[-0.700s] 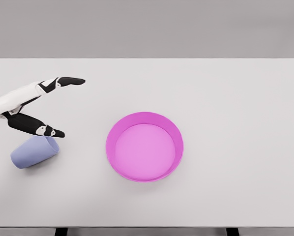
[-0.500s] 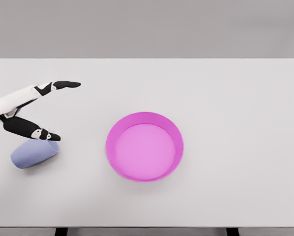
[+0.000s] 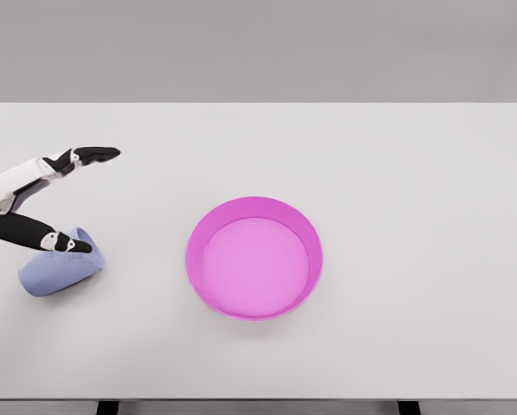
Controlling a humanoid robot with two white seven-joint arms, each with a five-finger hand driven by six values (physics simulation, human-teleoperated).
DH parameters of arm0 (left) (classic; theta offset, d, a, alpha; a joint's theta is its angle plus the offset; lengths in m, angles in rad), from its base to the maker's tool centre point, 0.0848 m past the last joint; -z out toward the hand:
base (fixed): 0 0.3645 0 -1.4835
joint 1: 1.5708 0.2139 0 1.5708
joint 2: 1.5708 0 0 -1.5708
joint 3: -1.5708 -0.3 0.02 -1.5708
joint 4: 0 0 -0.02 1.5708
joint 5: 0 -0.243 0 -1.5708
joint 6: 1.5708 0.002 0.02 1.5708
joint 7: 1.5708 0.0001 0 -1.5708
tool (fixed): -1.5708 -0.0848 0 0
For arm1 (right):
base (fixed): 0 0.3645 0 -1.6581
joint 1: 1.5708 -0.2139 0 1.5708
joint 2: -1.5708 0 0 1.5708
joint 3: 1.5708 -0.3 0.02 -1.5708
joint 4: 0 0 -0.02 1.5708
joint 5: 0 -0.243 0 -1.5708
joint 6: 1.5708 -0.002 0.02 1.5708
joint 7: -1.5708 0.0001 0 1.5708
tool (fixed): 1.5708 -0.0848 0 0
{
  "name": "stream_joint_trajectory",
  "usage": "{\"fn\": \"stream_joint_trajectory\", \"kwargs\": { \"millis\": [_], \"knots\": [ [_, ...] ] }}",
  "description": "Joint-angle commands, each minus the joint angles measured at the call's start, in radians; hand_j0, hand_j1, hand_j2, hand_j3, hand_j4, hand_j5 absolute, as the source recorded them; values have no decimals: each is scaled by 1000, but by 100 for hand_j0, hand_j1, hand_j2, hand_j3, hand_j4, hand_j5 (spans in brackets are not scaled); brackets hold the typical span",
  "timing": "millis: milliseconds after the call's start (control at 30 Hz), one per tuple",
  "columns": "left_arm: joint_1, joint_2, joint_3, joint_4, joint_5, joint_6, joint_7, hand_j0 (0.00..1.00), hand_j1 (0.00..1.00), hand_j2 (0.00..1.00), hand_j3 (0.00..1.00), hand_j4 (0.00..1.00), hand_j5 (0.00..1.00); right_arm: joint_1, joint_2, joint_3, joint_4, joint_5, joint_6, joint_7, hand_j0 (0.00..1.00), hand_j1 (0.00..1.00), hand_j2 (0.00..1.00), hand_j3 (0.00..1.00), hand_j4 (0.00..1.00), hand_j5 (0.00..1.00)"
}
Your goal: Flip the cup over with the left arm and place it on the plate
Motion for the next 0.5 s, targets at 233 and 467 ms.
{"fn": "stream_joint_trajectory", "kwargs": {
  "millis": [233, 467],
  "knots": [
    [11, 70, 1, 0, 13, 174, -129, 100, 100, 100, 100, 100, 100, 0, 0, 0, 0, 0, 0, -1, 100, 100, 100, 100, 100, 100],
    [20, 61, 11, 0, 10, 324, -124, 100, 100, 100, 100, 100, 100, 0, 0, 0, 0, 0, 0, -1, 100, 100, 100, 100, 100, 100]
  ]
}}
